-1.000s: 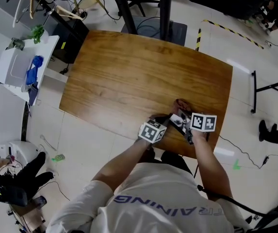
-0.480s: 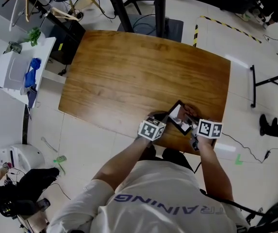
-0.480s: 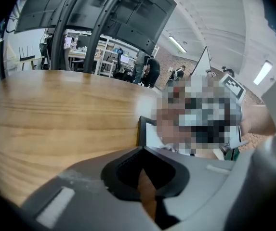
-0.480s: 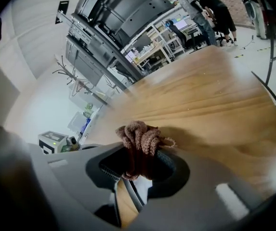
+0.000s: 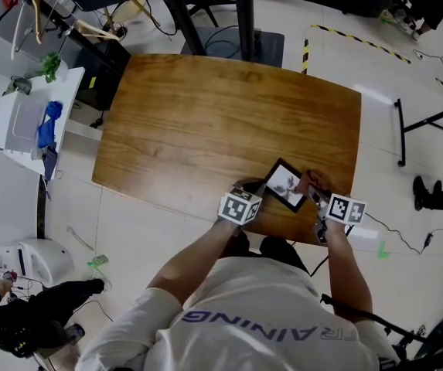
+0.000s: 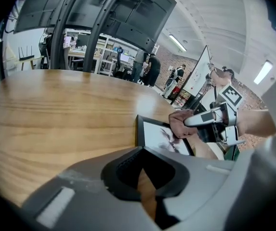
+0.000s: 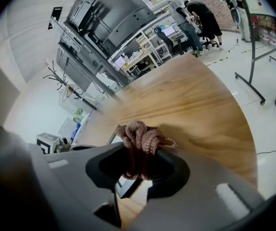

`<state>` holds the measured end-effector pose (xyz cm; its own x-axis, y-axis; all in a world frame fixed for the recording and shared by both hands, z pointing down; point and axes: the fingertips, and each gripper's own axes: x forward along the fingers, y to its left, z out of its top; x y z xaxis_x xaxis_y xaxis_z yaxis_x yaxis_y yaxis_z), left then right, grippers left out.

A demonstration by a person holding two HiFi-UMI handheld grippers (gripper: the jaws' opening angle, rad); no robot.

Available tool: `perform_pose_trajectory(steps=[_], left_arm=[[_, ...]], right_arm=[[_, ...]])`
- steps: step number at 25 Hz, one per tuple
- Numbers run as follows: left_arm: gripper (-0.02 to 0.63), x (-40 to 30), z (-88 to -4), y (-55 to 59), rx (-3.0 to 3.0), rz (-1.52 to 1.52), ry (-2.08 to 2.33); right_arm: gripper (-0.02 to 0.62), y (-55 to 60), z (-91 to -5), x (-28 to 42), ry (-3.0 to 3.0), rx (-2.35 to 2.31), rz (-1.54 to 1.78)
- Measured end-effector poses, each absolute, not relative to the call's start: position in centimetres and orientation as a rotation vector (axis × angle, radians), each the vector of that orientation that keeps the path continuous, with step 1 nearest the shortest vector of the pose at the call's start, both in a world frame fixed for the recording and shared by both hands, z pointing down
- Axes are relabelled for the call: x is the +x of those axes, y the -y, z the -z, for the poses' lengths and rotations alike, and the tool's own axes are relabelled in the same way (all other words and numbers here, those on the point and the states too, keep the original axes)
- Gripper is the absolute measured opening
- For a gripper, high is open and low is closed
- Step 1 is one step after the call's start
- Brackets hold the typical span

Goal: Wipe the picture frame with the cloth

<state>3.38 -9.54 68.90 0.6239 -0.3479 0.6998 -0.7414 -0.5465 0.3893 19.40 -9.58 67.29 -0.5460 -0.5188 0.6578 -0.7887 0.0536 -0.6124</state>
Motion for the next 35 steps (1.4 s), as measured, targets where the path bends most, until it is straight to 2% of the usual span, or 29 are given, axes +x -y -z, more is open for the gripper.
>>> perform_pose_trajectory(steps=[10,20,25,35], left_arm=[[0.006,4.7,-68.6,7.4,2.152,-0.778,0.768],[0.008,4.6,-68.7,7.3,2.098,-0.737,0.774],[0.007,4.7,-68.6,7.1,2.091,-0.717,0.774],[0.006,4.6,-68.4,7.1,2.096,-0.699,0.785]], right_arm=[[0.117,11.5,-66.7,20.0,2.082,1.371,-1.386],[0.117,11.8,-65.4,9.9,2.227,1.127,-1.451],[0.117,11.8,-66.6,7.6,2.198,1.082,-1.492],[0.117,10.3,-67.3,12.6,2.121,1.129,-1.541]])
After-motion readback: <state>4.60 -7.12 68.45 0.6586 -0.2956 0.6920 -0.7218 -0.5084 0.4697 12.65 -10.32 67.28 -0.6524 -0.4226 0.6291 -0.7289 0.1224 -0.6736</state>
